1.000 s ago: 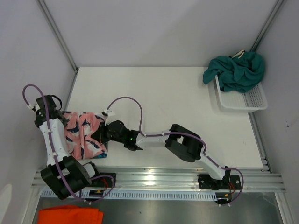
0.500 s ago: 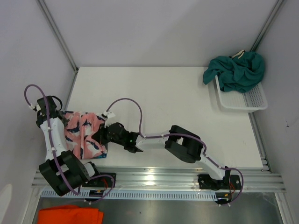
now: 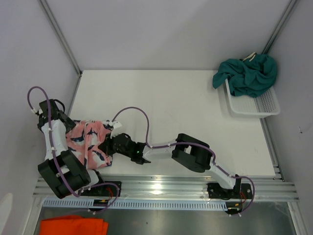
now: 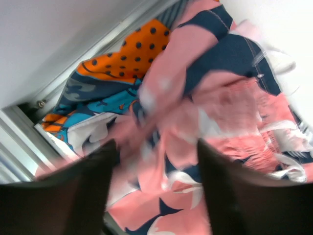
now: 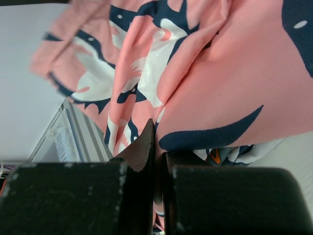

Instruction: Fold and stack the shorts

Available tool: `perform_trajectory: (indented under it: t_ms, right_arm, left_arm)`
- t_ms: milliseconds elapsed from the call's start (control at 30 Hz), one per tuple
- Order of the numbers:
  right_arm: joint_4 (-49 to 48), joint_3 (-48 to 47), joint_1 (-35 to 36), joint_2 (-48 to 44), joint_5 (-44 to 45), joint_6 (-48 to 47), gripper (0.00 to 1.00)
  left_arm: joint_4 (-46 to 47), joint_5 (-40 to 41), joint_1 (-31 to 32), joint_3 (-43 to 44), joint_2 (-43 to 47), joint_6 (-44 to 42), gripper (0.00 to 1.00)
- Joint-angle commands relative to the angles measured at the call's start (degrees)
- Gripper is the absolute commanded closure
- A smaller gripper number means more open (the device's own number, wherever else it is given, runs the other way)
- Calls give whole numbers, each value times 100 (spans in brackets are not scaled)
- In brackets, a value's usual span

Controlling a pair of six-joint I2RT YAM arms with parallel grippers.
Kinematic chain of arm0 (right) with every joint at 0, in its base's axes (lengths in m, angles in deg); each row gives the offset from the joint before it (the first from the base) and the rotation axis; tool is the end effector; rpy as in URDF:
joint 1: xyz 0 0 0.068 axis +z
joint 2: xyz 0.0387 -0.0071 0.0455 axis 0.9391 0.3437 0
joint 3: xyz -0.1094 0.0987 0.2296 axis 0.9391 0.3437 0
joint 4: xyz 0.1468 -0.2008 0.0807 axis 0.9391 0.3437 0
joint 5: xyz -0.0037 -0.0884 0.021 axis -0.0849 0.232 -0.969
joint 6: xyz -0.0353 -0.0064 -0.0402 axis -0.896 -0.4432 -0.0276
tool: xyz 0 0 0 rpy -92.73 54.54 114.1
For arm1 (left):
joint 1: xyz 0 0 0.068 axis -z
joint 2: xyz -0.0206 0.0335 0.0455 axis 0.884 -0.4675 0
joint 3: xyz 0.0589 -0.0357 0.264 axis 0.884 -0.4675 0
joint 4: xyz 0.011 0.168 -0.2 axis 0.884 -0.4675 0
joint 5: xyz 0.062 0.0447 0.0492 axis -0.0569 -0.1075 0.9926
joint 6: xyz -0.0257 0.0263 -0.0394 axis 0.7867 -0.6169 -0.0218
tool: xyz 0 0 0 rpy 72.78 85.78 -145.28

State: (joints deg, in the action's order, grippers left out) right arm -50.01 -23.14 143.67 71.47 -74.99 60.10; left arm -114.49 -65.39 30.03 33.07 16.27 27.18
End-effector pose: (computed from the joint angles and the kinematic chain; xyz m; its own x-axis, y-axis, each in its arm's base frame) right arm 0.1509 0.4998 0.1613 -0.6180 0.0981 -0.7801 -0.6689 0.4557 0.5872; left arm 0.2081 0.1410 0.2599 -0.5156 -0.6440 -0.5652 -0.8019 0.5950 0.0536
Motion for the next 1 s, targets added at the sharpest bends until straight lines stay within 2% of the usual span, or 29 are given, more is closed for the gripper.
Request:
perform_trajectory:
  t_ms: [0,67,167,233,267,433,467,533,567,633,833,933,967]
  right_arm:
    - [-347,-21,58,-287,186,-110,100]
    - [-329,-48,49,-252,186,-101,100]
    - [-268,-83,31,-182,151,-40,100]
    - [-154,-153,-12,-120,116,39,88]
    - [-75,-153,-30,-103,89,91,76]
    - [276,-40,-275,-260,167,311,54]
    - [399,65,-311,-322,212,381,47]
    - [531,189,-477,-515,300,426,45]
    - [706,302,-531,-585,361,522,39]
    - [787,435,-645,-744,362,540,38]
    - [936,875,-1005,-1403,292,435,38]
    - [577,980,-1129,-1588,-454,434,42]
    - [332,972,-1146,-1588,-682,461,46]
  left_arm:
    - [-55,388,-77,310,35,69,15]
    - [-126,511,-77,345,70,122,3]
    - [-223,591,-77,441,210,174,2]
    - [-232,416,-69,398,438,166,1]
    - [-197,311,-69,345,544,157,1]
    - [-12,-542,-69,90,993,78,1]
    - [-47,-639,-69,107,1019,78,1]
    - [5,-1130,-69,117,1151,52,1]
    - [40,-1297,-60,82,1203,51,1]
    - [102,-1752,-60,46,1335,43,1]
    - [199,-2256,-42,11,1397,43,1]
    - [330,-2563,-33,-50,1520,104,1]
    - [357,-2747,-33,-68,1599,113,1]
